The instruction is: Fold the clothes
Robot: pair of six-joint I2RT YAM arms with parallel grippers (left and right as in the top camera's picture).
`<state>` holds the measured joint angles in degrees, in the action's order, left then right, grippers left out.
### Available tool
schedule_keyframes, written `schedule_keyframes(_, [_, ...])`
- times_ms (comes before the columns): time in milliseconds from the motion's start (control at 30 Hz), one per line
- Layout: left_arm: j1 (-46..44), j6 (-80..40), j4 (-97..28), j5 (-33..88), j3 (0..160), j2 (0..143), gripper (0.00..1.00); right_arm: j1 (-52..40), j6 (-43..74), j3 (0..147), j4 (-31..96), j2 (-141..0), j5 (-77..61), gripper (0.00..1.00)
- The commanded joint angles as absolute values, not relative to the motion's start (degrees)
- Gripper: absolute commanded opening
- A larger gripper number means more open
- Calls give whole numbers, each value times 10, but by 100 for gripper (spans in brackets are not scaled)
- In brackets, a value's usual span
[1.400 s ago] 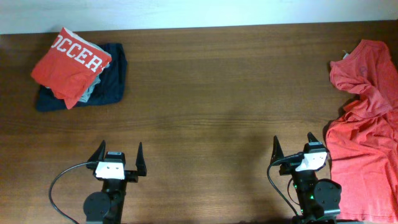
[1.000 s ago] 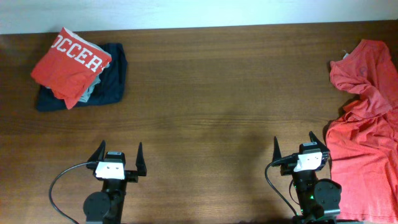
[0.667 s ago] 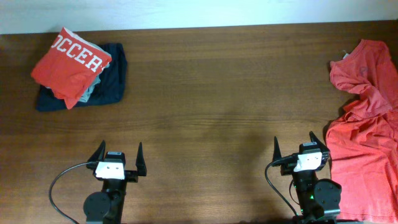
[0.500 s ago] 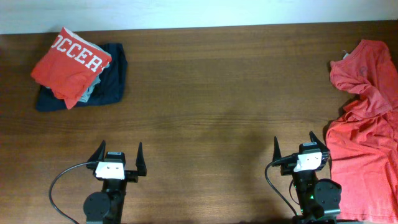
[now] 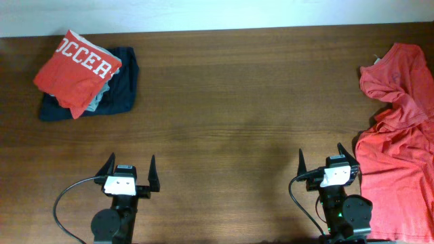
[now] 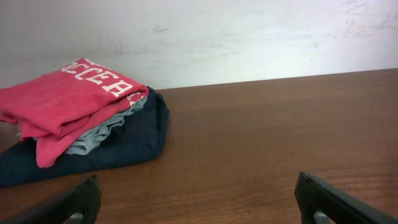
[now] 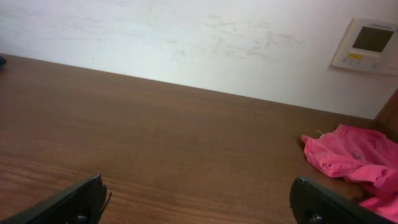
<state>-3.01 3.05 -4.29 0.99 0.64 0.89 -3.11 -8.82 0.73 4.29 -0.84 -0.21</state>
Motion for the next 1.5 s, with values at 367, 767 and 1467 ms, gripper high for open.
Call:
schedule_keyframes(367, [-32,40,-48,2,5,4,99,-33,-88,3,45,-4,7,99])
schedule_keyframes(767, [-32,40,-48,2,5,4,99,-33,-88,3,45,-4,7,99])
schedule_keyframes(1467, [-32,40,-48,2,5,4,99,-34,-107,3,39,-4,27,99])
